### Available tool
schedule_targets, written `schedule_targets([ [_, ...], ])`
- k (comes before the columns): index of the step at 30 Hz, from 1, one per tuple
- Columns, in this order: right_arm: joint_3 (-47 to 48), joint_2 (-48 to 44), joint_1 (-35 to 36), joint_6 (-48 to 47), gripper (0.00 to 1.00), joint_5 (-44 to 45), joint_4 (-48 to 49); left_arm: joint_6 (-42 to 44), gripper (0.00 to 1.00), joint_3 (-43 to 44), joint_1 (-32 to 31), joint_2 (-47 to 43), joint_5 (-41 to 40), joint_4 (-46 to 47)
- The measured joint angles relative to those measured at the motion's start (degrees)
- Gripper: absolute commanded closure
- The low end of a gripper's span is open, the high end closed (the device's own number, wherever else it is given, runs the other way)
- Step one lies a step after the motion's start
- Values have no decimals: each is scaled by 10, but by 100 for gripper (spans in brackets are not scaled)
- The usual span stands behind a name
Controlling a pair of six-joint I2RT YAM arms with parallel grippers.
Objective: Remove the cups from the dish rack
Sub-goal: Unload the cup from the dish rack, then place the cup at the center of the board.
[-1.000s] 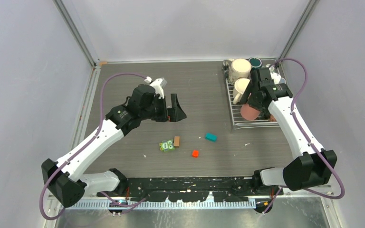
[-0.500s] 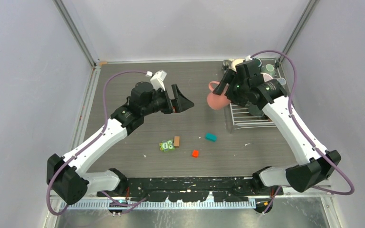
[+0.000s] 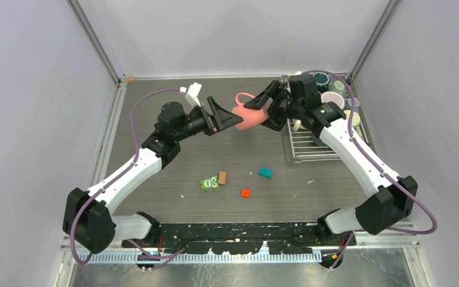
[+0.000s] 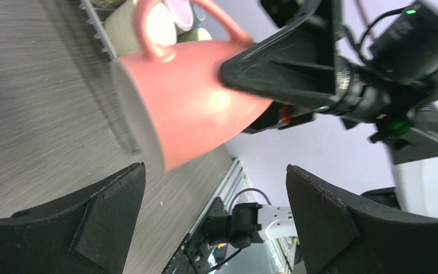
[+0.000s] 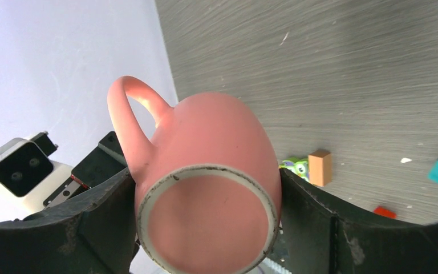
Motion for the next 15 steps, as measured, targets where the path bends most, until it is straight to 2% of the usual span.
schedule_targets([
  [5,-35,8,0,48,73,-53,60,-58,24,-5,5,23,26,78],
  [12,-52,14,-2,88,73,-104,115,-116,37,-20,11,47,50,154],
  [15,-59,15,-2,107,73,-127,143,-126,48,-20,11,47,57,175],
])
